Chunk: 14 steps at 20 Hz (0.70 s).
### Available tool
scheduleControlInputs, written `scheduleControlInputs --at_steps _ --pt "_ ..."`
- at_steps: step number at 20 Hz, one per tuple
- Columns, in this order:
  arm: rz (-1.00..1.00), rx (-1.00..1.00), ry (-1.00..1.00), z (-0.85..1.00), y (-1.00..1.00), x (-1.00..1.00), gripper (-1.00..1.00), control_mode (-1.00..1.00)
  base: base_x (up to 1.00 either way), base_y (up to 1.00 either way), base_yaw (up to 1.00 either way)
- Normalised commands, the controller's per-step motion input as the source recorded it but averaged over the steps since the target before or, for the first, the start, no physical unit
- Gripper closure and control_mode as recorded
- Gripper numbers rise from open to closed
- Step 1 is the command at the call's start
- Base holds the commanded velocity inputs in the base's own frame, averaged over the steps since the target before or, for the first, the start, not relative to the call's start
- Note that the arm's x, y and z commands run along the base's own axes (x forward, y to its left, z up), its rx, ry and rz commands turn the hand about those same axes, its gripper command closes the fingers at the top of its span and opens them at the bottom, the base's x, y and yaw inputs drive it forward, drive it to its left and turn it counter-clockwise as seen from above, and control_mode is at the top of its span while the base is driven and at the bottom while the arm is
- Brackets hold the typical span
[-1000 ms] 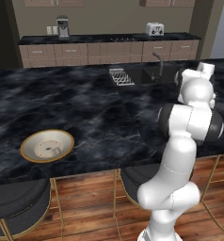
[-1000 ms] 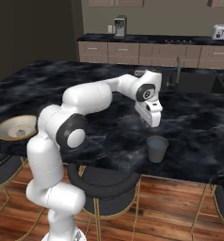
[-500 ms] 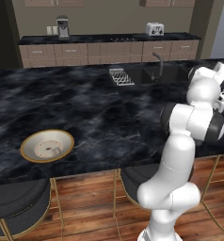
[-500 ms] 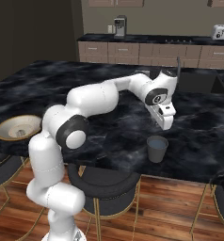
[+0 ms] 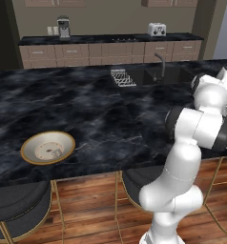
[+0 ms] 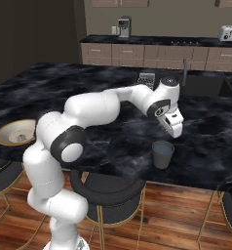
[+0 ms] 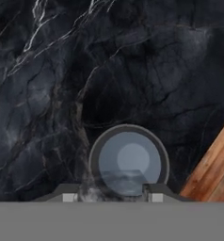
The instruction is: There are four ice cubes in the ice bowl. Place two ice cubes in each glass of water.
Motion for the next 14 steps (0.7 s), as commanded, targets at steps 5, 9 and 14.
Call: scheduleControlInputs --at_steps 5,9,14 --pt "0.0 -0.07 0.04 -0.11 0.0 0.0 1.0 -1.0 0.0 0.0 0.0" --pt "0.0 0.0 0.08 -0.13 0.0 0.0 1.0 -1.0 0.0 0.0 0.0" --pt "0.0 0.0 0.05 -0.38 -0.01 0.01 1.0 -1.0 0.0 0.0 0.0"
